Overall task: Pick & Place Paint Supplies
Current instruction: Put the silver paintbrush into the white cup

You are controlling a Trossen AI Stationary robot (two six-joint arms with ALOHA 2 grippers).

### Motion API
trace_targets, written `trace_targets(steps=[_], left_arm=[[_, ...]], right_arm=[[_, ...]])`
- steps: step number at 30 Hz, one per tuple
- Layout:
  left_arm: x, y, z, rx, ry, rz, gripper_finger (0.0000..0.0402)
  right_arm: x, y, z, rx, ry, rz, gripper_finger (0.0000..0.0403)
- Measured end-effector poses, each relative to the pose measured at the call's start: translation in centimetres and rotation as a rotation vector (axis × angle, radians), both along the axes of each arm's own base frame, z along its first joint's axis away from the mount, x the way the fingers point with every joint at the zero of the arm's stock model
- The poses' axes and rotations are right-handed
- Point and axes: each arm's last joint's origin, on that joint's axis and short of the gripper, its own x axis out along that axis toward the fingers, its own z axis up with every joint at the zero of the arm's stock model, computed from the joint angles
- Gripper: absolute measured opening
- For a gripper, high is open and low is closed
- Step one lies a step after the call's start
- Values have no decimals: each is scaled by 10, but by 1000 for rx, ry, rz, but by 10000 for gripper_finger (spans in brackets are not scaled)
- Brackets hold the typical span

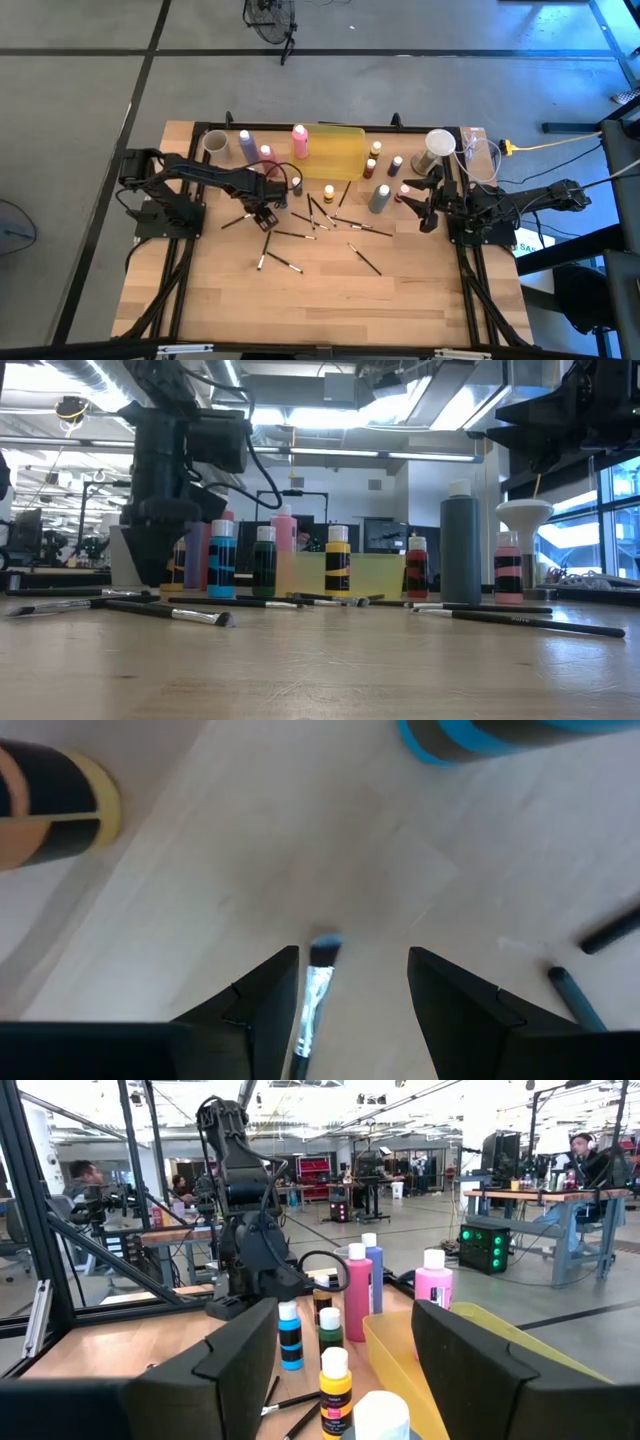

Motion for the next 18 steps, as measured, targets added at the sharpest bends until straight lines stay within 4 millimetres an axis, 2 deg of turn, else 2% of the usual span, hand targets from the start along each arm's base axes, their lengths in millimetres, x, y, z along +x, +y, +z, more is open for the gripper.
trace_targets(steps=[6,18], left_arm=[[-1,0,0,34,10,-3,184],[-4,0,15,49,-68,5,184]], right_arm=[[0,0,-1,4,6,1,233],[0,0,-1,18,2,-1,233]])
